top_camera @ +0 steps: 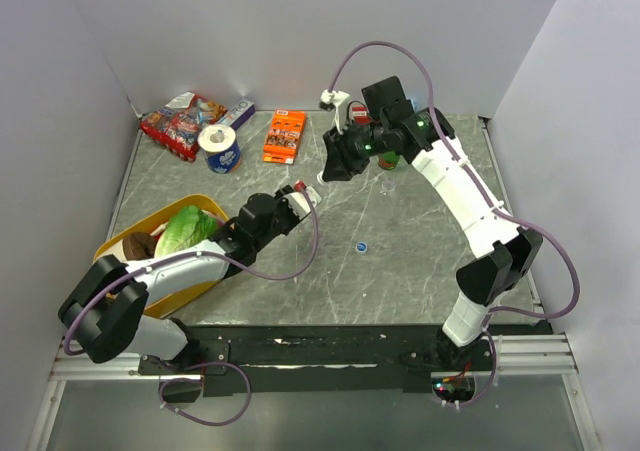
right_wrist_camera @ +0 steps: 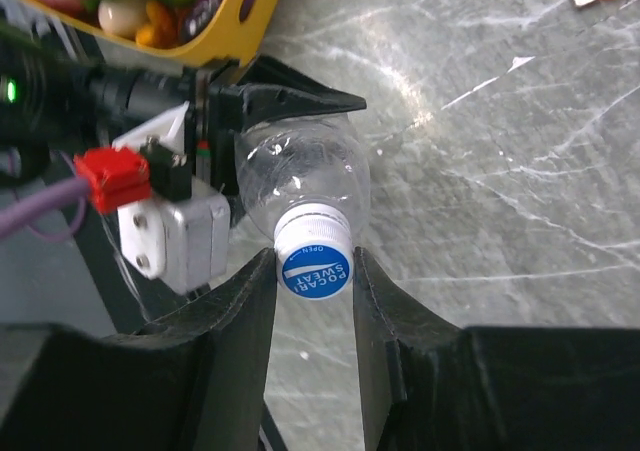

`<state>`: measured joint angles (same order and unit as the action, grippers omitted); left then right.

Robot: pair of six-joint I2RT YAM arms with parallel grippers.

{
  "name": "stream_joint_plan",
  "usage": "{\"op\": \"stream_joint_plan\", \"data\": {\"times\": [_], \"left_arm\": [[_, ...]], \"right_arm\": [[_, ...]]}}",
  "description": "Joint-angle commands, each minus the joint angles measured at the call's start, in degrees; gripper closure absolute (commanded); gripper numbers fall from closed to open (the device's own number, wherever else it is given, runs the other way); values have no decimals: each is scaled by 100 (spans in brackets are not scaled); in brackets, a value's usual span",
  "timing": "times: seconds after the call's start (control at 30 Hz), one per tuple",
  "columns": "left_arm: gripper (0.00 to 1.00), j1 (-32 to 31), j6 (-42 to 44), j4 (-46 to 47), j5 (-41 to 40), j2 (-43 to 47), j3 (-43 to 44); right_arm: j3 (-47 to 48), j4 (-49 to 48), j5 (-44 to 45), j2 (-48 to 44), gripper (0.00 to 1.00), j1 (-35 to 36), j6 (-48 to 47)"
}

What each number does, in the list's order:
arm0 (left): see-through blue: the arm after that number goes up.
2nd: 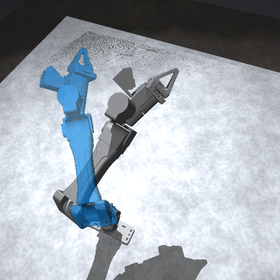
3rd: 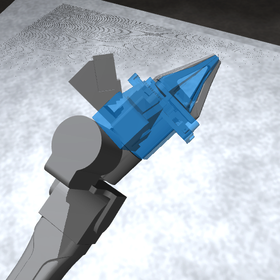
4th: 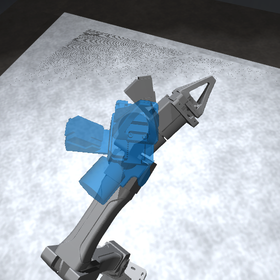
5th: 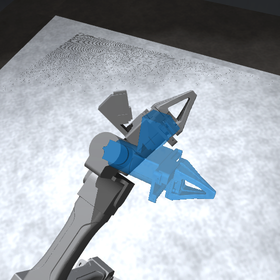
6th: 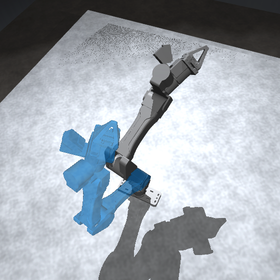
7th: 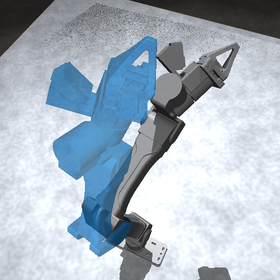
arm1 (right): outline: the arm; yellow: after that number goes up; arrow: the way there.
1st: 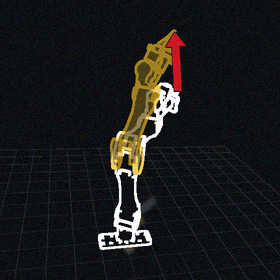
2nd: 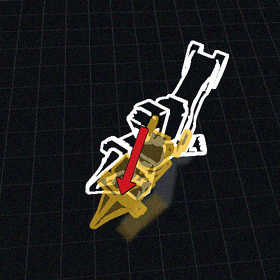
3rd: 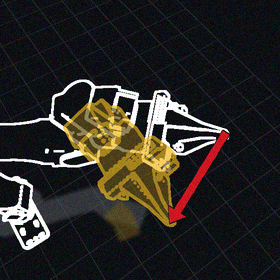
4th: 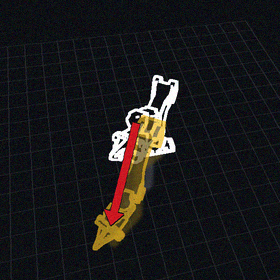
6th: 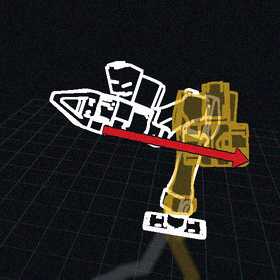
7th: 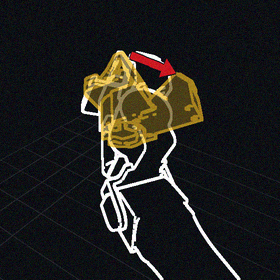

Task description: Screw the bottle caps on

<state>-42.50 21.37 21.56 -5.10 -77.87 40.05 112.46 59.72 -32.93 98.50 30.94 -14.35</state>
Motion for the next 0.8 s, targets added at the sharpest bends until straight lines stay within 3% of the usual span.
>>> {"op": "stream_joint_plan", "data": {"times": [0.0,0.27,0.53,0.6,0.7,0.73,0.77], "left_arm": [[99,-355,34,1878,-578,26,319],[99,-408,-9,1668,-1150,-123,380],[99,-417,-229,1263,-1441,-194,495],[99,-400,-238,1149,-1354,-176,468],[99,-329,-133,938,-846,-98,302],[99,-294,-98,772,-652,-71,249],[99,-207,-71,692,-484,-62,162]], "right_arm": [[-5,-268,-1057,328,100,202,1197],[109,-225,-629,407,100,9,1935],[179,-101,-162,407,98,9,2042],[415,-49,-152,398,88,-52,1980],[1299,267,-100,468,57,-298,1814],[1626,416,22,495,40,-473,1630],[1960,556,58,538,33,-562,1550]]}}
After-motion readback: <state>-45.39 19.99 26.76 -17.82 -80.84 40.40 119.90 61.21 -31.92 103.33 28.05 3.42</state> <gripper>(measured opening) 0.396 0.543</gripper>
